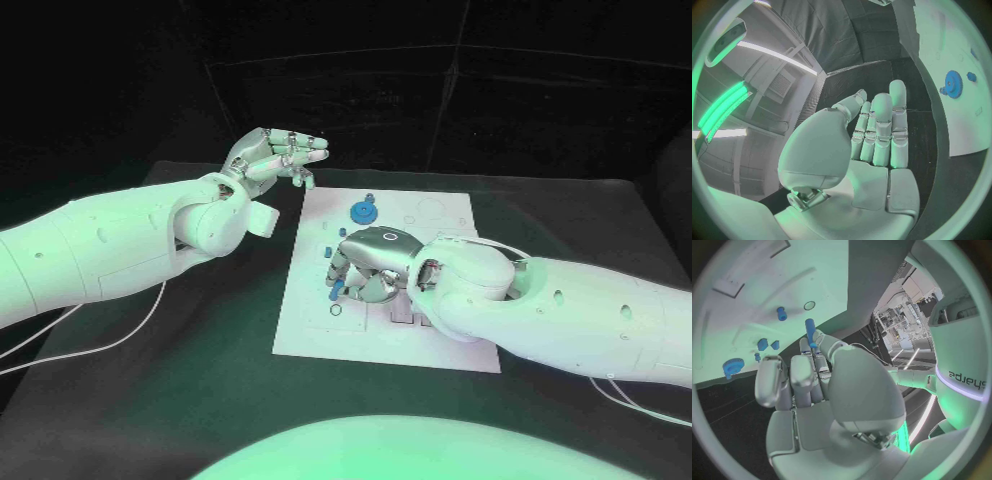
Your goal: Assemble the parts on the task board
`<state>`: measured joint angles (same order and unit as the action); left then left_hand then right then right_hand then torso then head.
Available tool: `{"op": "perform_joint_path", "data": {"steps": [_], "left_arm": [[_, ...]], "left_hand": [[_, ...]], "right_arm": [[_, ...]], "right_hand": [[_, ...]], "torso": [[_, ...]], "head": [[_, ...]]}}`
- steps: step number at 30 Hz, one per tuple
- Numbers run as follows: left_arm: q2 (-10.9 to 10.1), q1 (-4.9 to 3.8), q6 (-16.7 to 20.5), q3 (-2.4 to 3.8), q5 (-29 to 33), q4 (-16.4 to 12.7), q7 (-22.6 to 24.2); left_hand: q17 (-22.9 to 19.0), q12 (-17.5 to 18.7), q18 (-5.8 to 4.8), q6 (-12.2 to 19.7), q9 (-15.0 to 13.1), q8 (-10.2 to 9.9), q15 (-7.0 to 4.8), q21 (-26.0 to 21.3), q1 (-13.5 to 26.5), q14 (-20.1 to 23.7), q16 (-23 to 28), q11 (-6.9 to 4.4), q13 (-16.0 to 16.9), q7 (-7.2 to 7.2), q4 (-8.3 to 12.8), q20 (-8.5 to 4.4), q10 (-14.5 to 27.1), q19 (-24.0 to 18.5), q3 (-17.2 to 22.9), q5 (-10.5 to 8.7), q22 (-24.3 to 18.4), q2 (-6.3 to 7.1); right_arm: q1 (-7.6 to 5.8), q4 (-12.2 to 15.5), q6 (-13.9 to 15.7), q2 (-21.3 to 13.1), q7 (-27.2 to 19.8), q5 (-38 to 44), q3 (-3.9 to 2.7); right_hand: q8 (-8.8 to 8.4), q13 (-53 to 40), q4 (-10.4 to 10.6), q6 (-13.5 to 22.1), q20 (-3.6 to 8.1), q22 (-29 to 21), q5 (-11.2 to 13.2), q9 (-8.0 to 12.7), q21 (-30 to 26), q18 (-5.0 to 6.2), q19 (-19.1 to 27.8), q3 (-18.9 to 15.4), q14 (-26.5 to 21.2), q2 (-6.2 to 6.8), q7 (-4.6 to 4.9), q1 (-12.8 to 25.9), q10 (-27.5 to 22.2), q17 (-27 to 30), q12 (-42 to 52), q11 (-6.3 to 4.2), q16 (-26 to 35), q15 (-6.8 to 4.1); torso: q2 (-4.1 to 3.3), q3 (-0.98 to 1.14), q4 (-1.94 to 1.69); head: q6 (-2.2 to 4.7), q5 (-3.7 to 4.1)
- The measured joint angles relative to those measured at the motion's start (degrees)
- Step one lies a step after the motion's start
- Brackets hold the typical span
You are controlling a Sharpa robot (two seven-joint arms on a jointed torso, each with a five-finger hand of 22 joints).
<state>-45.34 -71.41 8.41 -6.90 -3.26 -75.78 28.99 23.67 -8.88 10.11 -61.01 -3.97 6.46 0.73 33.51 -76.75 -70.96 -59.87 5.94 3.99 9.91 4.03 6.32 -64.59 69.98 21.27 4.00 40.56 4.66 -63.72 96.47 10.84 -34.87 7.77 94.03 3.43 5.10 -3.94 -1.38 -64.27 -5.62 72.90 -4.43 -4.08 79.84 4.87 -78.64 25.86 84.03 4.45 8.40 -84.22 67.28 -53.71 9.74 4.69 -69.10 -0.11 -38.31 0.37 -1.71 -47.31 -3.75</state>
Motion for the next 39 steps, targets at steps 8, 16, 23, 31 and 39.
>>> {"op": "perform_joint_path", "data": {"steps": [8,16,23,31,39], "left_arm": [[0.07,0.00,-0.05,0.00,0.00,0.01,0.00],[0.05,0.00,-0.08,0.00,0.00,0.02,0.00],[0.00,0.00,-0.09,0.00,0.00,0.02,0.00],[-0.03,0.00,-0.10,0.00,0.00,0.01,-0.01],[-0.07,0.00,-0.11,0.00,0.00,-0.02,-0.02]], "left_hand": [[0.00,0.00,0.00,0.00,0.00,0.00,0.00,0.00,0.00,0.00,0.00,0.00,0.00,0.00,0.00,0.00,0.00,0.00,0.00,0.00,0.00,0.00],[0.01,0.00,0.00,0.00,0.00,0.00,0.00,0.00,0.00,0.00,0.00,0.00,0.00,0.00,0.00,0.00,0.00,0.00,0.00,0.00,0.01,0.00],[0.01,0.00,0.00,0.00,0.00,0.00,0.00,0.00,0.00,0.00,0.00,0.00,0.00,0.00,0.00,0.00,0.00,0.00,0.00,0.00,0.01,0.00],[0.01,0.00,0.00,0.00,0.00,0.00,0.00,0.00,0.00,0.00,0.00,0.00,0.00,0.00,0.00,0.00,0.00,0.00,0.00,0.00,0.02,0.00],[0.01,0.00,0.00,0.00,0.00,0.00,0.00,0.00,0.00,0.00,0.00,0.00,0.00,0.00,0.00,0.00,0.00,0.00,0.00,0.00,0.02,0.00]], "right_arm": [[0.40,-0.71,-1.37,0.58,-0.95,0.00,0.36],[0.51,-0.97,-2.63,0.58,-1.19,0.23,0.84],[0.52,-1.29,-3.62,0.59,-1.13,0.62,0.90],[0.55,-1.92,-4.23,1.20,-0.51,1.66,0.95],[0.65,-2.22,-4.23,2.05,0.60,3.20,1.06]], "right_hand": [[0.00,-0.03,-0.16,0.00,0.00,-0.01,0.00,0.00,0.00,0.00,0.00,0.15,0.00,0.00,0.00,0.00,0.00,0.00,-0.10,0.00,0.00,0.00],[0.00,-0.04,-0.16,0.01,0.00,-0.01,0.01,0.01,0.00,0.00,0.00,0.15,0.00,0.00,0.00,0.00,0.00,-0.01,-0.12,0.00,0.00,0.00],[-0.01,-0.04,-0.16,0.02,0.00,-0.01,0.05,0.02,0.00,0.00,0.00,0.14,0.00,0.00,-0.01,0.01,0.00,0.10,-0.29,0.00,0.00,0.00],[-0.01,-0.02,-0.16,0.03,0.00,-0.01,0.09,0.04,0.00,0.00,0.00,0.14,0.00,0.00,-0.01,0.01,0.21,0.15,-0.32,0.21,0.00,0.00],[-0.01,-0.07,-0.15,0.03,0.00,-0.02,0.09,0.05,0.00,0.01,0.00,0.13,0.00,0.39,-0.01,0.39,0.41,0.15,-0.33,-0.01,0.01,0.00]], "torso": [[0.04,0.01,0.00],[0.04,0.01,0.04],[0.04,0.01,0.04],[0.04,0.01,0.04],[0.02,0.00,0.07]], "head": [[-0.27,-0.35],[-0.40,-0.44],[-0.46,-0.45],[-0.54,-0.51],[-0.62,-0.62]]}}
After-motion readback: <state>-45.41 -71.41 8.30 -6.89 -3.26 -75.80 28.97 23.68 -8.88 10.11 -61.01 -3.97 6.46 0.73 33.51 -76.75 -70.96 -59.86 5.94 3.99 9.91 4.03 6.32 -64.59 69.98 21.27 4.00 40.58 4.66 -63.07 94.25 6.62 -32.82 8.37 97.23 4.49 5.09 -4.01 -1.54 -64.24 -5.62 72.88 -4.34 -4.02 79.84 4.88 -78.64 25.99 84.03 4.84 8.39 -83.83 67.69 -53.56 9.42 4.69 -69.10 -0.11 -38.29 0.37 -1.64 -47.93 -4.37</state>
